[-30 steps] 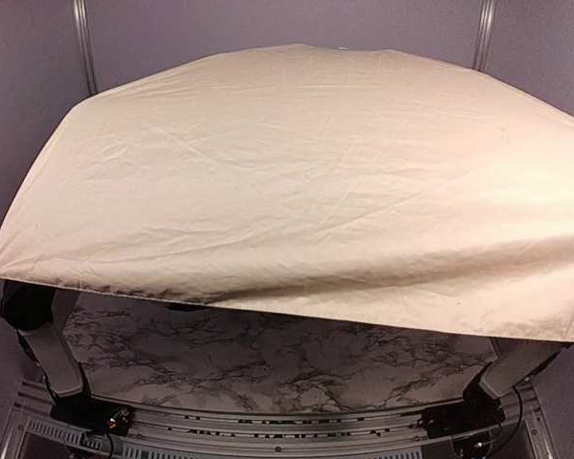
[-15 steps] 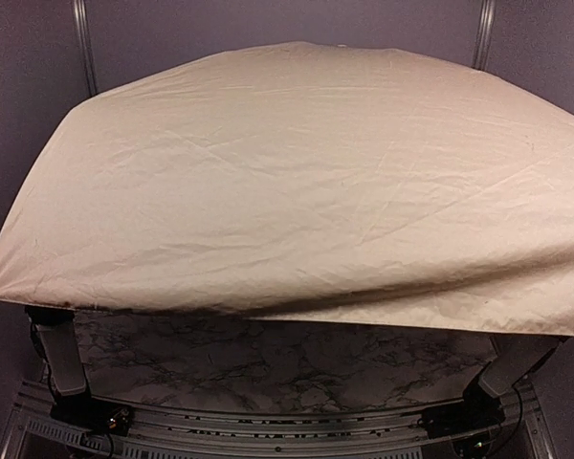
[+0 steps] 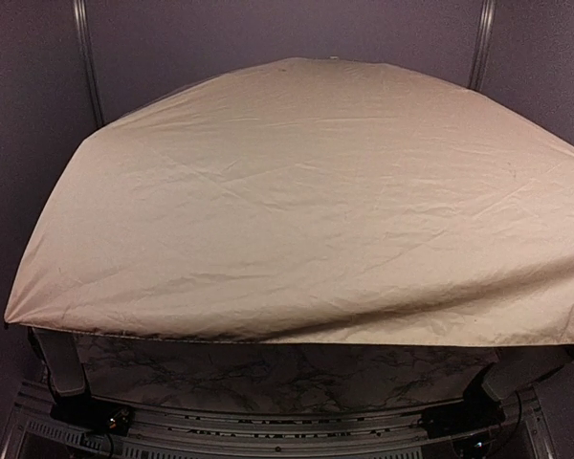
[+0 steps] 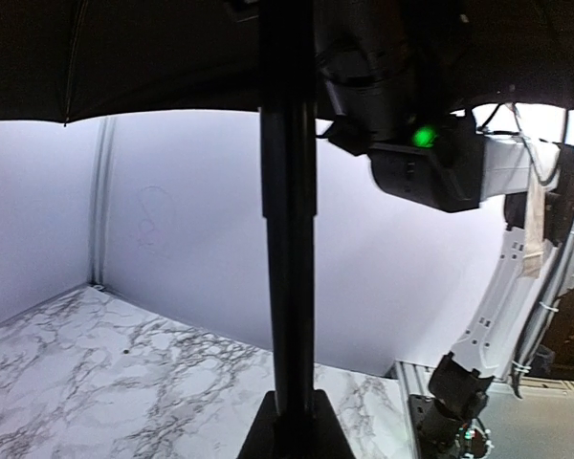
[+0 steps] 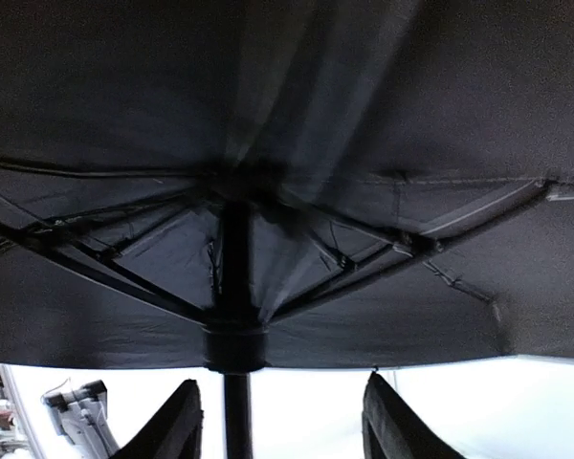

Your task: Put away the umbrella

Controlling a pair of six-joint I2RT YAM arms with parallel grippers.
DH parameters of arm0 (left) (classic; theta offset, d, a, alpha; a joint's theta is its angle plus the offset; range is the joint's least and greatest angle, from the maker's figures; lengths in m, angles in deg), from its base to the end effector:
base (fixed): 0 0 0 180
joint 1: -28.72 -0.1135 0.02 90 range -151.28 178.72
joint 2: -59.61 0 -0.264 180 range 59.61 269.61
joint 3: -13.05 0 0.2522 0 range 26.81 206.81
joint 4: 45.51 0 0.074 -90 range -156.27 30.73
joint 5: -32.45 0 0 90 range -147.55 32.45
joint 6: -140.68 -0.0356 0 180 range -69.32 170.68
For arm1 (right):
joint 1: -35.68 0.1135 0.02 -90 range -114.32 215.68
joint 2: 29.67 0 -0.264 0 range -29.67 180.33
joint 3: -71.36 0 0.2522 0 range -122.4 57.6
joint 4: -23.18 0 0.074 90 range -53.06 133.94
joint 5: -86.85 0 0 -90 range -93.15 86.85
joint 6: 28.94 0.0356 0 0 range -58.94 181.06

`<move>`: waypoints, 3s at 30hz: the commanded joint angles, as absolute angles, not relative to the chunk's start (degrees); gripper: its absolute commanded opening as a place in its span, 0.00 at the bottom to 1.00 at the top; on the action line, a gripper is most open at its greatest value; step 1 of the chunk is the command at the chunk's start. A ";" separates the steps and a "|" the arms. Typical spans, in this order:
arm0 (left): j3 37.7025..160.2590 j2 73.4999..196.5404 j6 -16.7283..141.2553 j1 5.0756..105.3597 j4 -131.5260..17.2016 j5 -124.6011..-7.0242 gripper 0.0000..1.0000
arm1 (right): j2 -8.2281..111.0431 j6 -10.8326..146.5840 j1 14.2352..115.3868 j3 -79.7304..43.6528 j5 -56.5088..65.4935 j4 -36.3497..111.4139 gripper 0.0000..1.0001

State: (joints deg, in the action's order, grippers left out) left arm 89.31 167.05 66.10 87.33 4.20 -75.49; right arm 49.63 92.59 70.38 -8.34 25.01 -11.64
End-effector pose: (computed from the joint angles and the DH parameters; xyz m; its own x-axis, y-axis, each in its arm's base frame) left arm 0.2079 -0.3618 0.2691 -0.0968 -0.3270 -0.9401 0.9736 0.1652 -0.1577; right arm 0.2447 0.1899 0.4354 -0.0241 0.5441 -0.8387 -0.9459 0.2591 0.1952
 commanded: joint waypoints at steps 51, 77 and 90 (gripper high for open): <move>91.50 162.67 64.13 87.34 -1.61 -78.20 0.00 | 52.33 83.91 69.17 -13.20 24.77 -14.67 0.00; 87.71 151.85 61.24 80.40 7.33 -75.64 0.00 | 58.85 65.94 79.04 0.21 17.51 14.39 0.02; 90.15 153.68 60.65 80.49 8.38 -73.00 0.00 | 60.67 69.49 81.65 7.24 13.57 10.84 0.05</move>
State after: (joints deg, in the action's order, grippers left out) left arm 82.34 160.84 60.77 81.45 -15.21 -75.99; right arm 55.97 72.81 78.75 1.30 8.95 -7.62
